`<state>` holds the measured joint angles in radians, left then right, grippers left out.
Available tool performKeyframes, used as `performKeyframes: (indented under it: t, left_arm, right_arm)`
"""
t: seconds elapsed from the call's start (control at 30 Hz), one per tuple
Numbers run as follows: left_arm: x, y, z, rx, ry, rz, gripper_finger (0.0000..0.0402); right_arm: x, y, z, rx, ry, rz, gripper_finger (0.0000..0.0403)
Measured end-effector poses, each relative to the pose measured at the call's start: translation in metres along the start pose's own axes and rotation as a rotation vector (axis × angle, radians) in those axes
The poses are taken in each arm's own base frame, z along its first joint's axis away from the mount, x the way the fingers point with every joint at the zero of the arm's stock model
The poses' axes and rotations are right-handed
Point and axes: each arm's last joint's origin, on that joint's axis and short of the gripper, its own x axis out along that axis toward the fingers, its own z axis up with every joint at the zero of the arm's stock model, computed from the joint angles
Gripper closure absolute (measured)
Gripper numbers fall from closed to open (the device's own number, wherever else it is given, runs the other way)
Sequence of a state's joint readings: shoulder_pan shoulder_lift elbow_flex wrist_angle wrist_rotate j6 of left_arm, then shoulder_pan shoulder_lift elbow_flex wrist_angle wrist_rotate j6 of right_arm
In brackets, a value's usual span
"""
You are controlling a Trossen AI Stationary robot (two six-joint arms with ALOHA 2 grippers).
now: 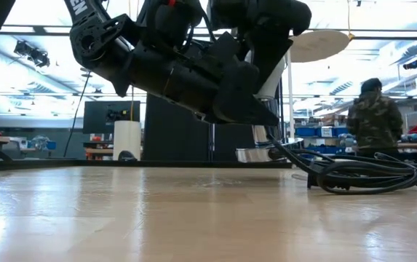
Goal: Screw lightbulb
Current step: Insert the white lightbulb into the silver lamp
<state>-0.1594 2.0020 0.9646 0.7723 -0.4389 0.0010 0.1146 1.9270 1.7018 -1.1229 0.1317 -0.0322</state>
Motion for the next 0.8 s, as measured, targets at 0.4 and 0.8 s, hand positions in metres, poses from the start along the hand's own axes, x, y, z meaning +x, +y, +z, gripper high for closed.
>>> performKeyframes:
  t: [0.4,0.8]
  left_arm:
    - [-0.0001,-0.0002,-0.0007,0.0,0.007,-0.003,0.0213]
    - [-0.0003,0.0008,-0.001,0.005,0.02,0.002,0.0213]
  right_arm:
    - [-0.0001,0.0014,0.0003,-0.035,-0.005,0.045,0.0102]
    - [-0.001,0.0018,0.0028,-0.081,-0.038,0.074,0.0052]
